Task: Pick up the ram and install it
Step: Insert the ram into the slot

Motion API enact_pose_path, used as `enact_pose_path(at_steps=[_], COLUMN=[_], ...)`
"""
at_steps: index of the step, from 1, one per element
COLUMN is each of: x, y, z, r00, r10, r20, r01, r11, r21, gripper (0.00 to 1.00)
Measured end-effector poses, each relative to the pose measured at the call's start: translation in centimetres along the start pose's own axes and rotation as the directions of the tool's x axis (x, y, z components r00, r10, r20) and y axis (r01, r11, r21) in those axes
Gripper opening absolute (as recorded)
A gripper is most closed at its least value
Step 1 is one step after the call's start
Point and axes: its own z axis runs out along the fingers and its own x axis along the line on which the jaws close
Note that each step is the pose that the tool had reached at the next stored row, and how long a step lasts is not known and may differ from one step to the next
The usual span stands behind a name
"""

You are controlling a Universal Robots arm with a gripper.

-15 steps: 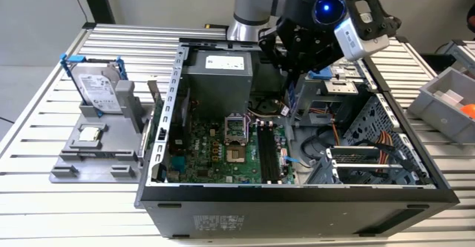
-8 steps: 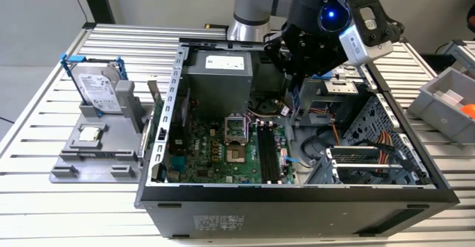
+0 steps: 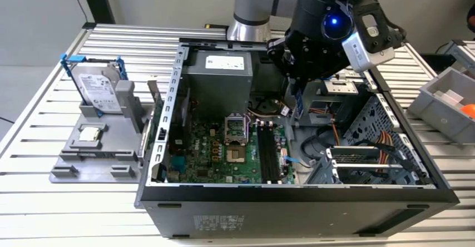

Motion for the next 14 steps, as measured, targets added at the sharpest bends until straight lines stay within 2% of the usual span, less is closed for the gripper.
enact_pose_path(at_steps=[8,14], x=[-0.01,-0.02], y=[-0.17,-0.53], z=[0.12,0.96], r00=[1.0000,1.0000], r10=[0.000,0.000], r20=[0.0002,0.0002], r01=[0.000,0.000], r11=[1.0000,1.0000], r21=[0.0002,0.0004], gripper=[0.00,0.00])
